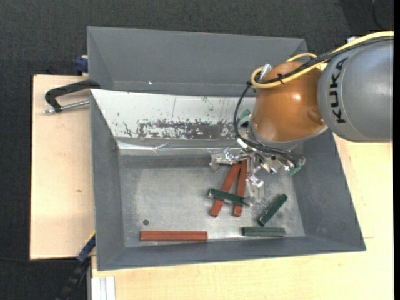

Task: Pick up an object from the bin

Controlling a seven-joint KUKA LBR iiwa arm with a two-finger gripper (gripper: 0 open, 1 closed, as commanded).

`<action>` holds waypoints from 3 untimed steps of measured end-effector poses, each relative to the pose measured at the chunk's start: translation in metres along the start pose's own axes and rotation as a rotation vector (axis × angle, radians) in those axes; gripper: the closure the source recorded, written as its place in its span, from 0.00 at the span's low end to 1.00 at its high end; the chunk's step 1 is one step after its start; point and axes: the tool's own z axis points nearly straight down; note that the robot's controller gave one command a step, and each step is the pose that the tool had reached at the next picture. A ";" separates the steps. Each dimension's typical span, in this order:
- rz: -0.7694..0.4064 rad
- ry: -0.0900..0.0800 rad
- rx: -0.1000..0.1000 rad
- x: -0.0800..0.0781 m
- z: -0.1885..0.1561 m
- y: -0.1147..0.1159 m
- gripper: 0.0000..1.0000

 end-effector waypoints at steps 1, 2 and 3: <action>-0.173 -0.008 0.003 -0.006 0.038 -0.013 1.00; -0.173 -0.008 0.003 -0.006 0.038 -0.013 1.00; -0.174 -0.004 -0.001 -0.005 0.034 -0.011 1.00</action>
Offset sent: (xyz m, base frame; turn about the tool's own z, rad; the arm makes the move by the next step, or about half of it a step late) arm 0.0000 0.0000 0.0000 0.0000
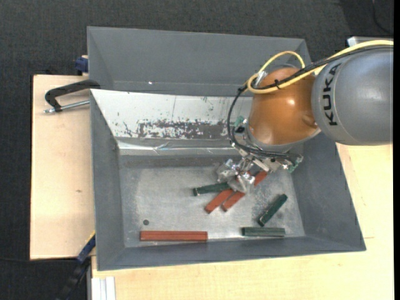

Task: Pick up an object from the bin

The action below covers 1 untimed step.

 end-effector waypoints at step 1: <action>0.000 0.007 -0.006 0.001 -0.021 0.002 1.00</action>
Offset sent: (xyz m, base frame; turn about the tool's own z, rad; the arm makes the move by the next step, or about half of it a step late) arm -0.0002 0.0000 0.0007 0.0000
